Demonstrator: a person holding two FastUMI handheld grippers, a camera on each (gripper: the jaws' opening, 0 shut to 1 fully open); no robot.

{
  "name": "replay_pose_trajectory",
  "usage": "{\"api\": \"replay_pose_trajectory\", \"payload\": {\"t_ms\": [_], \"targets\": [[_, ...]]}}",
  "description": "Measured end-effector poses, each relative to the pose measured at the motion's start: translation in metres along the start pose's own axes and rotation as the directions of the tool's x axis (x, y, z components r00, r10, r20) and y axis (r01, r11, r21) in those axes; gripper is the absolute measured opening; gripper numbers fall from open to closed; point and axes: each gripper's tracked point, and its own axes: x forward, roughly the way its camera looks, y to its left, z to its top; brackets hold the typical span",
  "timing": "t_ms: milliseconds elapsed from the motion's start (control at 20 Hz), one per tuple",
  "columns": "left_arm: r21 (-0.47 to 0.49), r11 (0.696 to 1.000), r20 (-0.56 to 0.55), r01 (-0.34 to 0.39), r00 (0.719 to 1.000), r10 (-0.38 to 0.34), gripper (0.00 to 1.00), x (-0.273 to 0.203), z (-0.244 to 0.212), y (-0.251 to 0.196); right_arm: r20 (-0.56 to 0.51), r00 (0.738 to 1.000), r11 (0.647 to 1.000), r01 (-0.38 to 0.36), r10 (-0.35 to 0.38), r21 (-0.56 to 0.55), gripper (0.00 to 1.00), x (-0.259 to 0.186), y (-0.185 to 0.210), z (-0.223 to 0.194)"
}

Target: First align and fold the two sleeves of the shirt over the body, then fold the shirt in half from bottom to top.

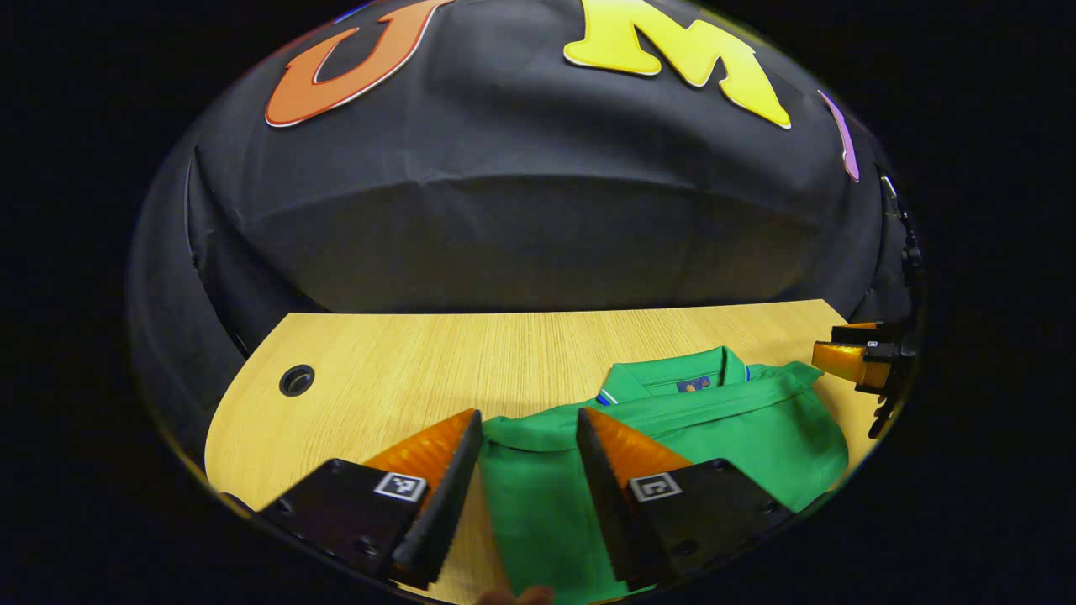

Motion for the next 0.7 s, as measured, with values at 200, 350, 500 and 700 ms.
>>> {"api": "replay_pose_trajectory", "payload": {"t_ms": [200,350,500,700], "targets": [[-0.038,0.999,0.074,-0.010,0.997,0.012,0.99,-0.046,0.030,0.003,0.088,0.996,1.000,0.029,-0.028,-0.008,0.93,-0.050,0.008,0.023],[-0.053,0.998,0.150,0.017,0.989,-0.009,0.99,-0.099,0.062,-0.001,0.186,0.982,0.999,0.021,-0.014,-0.033,0.93,-0.105,0.025,0.055],[-0.023,0.999,0.230,0.030,0.973,-0.024,0.99,-0.161,0.094,-0.006,0.289,0.957,0.999,0.014,0.001,-0.049,0.93,-0.172,0.042,0.088],[0.038,0.999,0.337,0.038,0.940,-0.048,0.99,-0.256,0.122,-0.014,0.397,0.918,0.998,0.021,0.006,-0.064,0.95,-0.260,0.055,0.115]]}}
